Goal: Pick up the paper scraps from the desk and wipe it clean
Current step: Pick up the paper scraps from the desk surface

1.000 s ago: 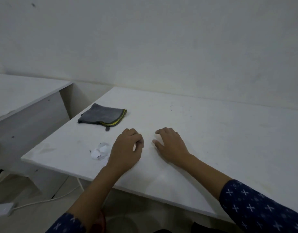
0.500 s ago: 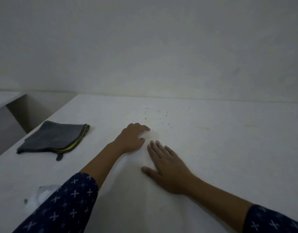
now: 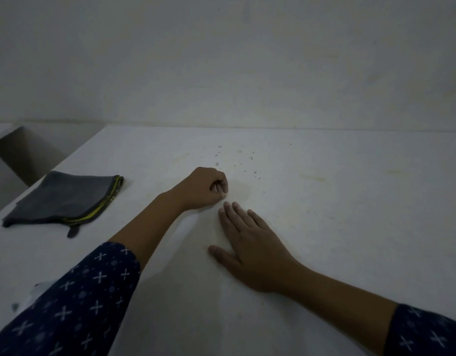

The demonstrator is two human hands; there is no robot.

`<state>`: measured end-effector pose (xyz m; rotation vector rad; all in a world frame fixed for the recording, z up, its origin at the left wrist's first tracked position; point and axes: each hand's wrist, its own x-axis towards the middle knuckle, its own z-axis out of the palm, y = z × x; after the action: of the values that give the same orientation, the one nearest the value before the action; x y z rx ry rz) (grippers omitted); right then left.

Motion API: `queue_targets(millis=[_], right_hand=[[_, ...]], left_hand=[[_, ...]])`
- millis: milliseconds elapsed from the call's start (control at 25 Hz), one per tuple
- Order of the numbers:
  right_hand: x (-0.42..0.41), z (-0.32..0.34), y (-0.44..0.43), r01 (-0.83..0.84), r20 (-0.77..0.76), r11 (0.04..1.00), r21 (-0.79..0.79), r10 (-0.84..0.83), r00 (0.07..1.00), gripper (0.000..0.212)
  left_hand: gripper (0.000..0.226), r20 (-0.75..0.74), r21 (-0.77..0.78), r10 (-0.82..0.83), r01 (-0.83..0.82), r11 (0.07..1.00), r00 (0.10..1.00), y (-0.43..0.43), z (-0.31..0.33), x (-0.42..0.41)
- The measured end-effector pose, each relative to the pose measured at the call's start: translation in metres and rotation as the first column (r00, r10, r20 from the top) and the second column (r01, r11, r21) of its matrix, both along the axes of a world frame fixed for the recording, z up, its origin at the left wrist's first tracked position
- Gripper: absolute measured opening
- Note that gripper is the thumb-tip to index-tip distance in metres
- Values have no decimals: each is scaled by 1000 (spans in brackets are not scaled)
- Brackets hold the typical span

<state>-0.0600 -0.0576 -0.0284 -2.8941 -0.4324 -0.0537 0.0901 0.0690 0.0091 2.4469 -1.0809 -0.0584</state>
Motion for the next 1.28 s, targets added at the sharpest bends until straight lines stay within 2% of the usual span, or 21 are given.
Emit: queue_targets(millis=[160,360,600,720,1000,1120,1280], right_hand=[[0,1,0,0,-2,1000,1,0,1000,77],[-2,1,0,-2,-9,1000,5,2,1000,78],[-1,1,1,-2,5,1000,18,2,1000,82],[0,1,0,-1,7,1000,17,1,1000,79],[0,0,0,0,1,1000,0,0,1000,78],[-1,2,0,-2,-7,1000,-9,2,1000,79],[-1,3,1,14,-21,1000,-16,-15,1000,84]], left_hand=[[13,-77,24,10,-9,1000,997,-3,3,4],[6,-84,89,-23,30,996,996,-2,-1,6],[4,43,-10,-82,83,997,996,2,-9,4],[4,49,-81,-70,74,994,996,5,-15,4],[5,-176,-375,43,-108,921,983,9,14,-4],[3,-236,-416,71,-167,894,969,11,28,-14],[14,-370,-471,81,-262,843,926,27,25,-39]])
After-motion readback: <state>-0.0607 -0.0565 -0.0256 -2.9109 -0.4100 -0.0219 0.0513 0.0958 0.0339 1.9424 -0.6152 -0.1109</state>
